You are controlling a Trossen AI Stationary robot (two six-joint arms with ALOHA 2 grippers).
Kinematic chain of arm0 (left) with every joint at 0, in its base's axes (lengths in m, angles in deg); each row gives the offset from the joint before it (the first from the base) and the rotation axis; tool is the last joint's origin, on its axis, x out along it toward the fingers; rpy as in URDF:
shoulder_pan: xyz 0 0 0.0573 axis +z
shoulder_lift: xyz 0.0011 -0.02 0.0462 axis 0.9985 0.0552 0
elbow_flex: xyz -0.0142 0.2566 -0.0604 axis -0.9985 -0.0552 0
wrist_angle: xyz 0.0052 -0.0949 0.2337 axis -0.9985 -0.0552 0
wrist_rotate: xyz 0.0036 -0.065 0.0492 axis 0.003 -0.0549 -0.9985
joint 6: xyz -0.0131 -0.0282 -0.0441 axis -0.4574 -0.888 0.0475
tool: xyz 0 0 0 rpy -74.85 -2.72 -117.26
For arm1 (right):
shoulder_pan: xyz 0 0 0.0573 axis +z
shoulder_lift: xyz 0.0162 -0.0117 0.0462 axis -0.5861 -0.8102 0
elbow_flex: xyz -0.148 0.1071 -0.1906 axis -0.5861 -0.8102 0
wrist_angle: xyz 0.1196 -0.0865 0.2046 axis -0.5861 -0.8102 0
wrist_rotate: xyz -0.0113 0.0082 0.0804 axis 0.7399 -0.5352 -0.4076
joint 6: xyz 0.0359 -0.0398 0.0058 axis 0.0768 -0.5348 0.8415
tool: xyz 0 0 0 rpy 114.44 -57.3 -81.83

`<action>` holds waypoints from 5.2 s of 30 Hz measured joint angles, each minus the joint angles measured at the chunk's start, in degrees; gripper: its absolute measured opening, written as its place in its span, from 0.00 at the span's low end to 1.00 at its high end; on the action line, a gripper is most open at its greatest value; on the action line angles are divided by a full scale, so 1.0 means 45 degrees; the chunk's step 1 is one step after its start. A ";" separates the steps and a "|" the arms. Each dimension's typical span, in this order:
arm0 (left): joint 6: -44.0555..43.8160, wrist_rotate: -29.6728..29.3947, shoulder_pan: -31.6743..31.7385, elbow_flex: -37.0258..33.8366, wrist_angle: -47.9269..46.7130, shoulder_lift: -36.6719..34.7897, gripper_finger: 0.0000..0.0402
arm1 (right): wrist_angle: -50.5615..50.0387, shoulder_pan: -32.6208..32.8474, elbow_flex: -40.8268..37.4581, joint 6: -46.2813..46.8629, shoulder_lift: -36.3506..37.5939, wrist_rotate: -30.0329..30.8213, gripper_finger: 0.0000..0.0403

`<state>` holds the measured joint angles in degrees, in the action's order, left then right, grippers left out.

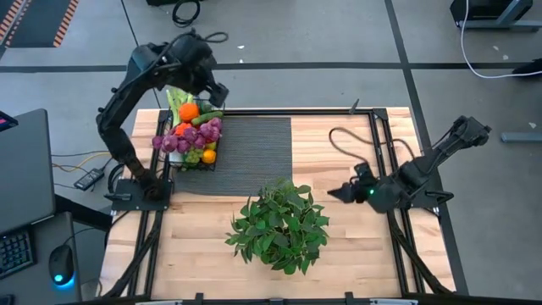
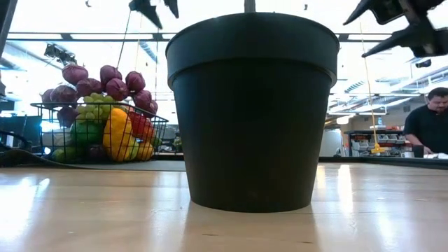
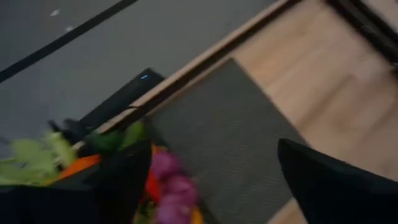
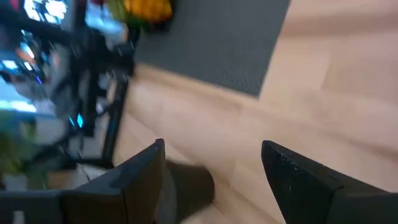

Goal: Build produce basket
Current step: Return to Home Position

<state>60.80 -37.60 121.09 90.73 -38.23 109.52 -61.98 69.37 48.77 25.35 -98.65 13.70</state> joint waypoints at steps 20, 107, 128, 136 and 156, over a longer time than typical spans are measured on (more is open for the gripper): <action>-0.2984 -0.2764 -0.5016 -0.5188 0.3130 -0.4683 0.01 | 0.0087 -0.4365 0.0000 -0.6351 0.2986 -0.2931 0.13; 0.4532 -0.2721 -0.8726 -2.9143 2.0986 -2.1319 0.03 | 0.7140 -0.6799 -0.8922 -1.8667 0.7223 -0.4725 0.03; 0.4517 -0.2687 -0.8721 -2.9143 2.1090 -2.1319 0.04 | 0.9908 -0.6799 -0.8927 -2.1523 0.7233 -0.4715 0.05; 0.4515 -0.2687 -0.8724 -2.9143 2.1102 -2.1319 0.07 | 0.9895 -0.6799 -0.8927 -2.1523 0.7242 -0.4715 0.05; 0.4507 -0.2682 -0.8724 -2.9143 2.1083 -2.1319 0.07 | 0.8722 -0.7541 -0.9460 -2.1554 1.1118 -0.5077 0.06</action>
<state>81.09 -49.67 81.83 -40.41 56.64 13.58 -22.73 35.43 6.20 -71.65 -48.62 -9.15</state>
